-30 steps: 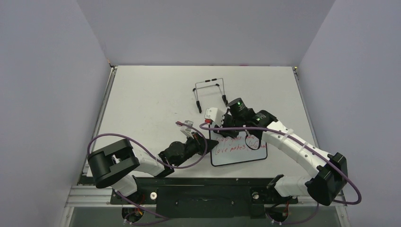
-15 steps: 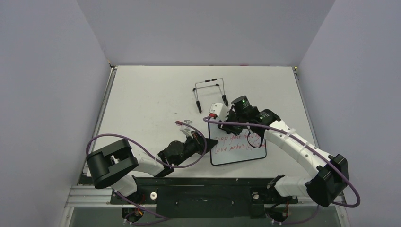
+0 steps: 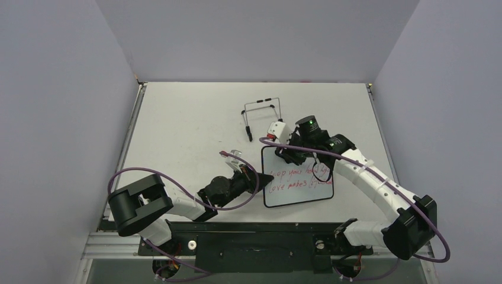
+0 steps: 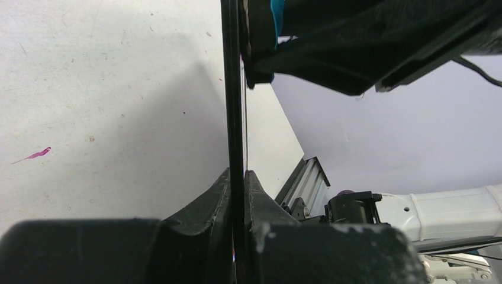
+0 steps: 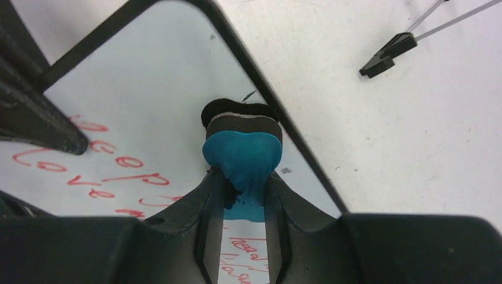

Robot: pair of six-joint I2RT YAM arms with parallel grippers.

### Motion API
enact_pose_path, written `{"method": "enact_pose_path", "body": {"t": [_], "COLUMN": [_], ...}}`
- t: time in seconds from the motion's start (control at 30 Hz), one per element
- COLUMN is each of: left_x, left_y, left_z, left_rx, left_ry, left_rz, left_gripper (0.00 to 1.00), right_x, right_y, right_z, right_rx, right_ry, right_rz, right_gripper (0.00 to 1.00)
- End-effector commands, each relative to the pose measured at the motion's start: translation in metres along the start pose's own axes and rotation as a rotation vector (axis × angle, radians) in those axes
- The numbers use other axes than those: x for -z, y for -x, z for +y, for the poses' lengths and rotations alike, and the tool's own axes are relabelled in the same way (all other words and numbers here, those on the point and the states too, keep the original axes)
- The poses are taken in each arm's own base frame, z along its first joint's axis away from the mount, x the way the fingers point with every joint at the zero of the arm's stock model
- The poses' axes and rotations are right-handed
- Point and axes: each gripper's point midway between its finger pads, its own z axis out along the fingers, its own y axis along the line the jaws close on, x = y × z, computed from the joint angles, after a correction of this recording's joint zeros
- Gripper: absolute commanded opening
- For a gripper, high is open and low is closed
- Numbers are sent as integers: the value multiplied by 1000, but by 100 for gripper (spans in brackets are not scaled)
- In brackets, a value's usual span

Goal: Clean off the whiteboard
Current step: Erase the whiteboard at the center of the board.

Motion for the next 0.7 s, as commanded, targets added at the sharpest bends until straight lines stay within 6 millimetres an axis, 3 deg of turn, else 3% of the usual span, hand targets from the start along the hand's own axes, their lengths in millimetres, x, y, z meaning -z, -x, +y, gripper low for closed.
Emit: {"method": "enact_pose_path", "body": {"t": [0.0, 0.2, 0.3, 0.37, 0.43, 0.53, 0.67], "left_x": [-4, -2, -1, 0, 0, -1, -1], "left_y": [22, 24, 24, 24, 24, 22, 20], "left_z": [-52, -51, -51, -50, -50, -50, -50], "left_rx": [6, 2, 3, 2, 3, 2, 2], "left_ry": [-182, -172, -174, -173, -173, -178, -180], "left_rz": [-63, -69, -70, -70, -68, -61, -53], "left_gripper": [0, 0, 0, 0, 0, 0, 0], "right_x": [-1, -2, -2, -1, 2, 4, -2], "right_y": [34, 7, -16, -21, -20, 0, 24], "right_z": [-22, 54, 63, 49, 19, -9, -24], "right_rx": [-20, 214, 234, 165, 63, 8, -4], "right_ry": [-79, 200, 229, 170, 62, -37, -60], "right_rz": [-60, -10, 15, 9, -4, -37, -38], "right_gripper": [0, 0, 0, 0, 0, 0, 0]}}
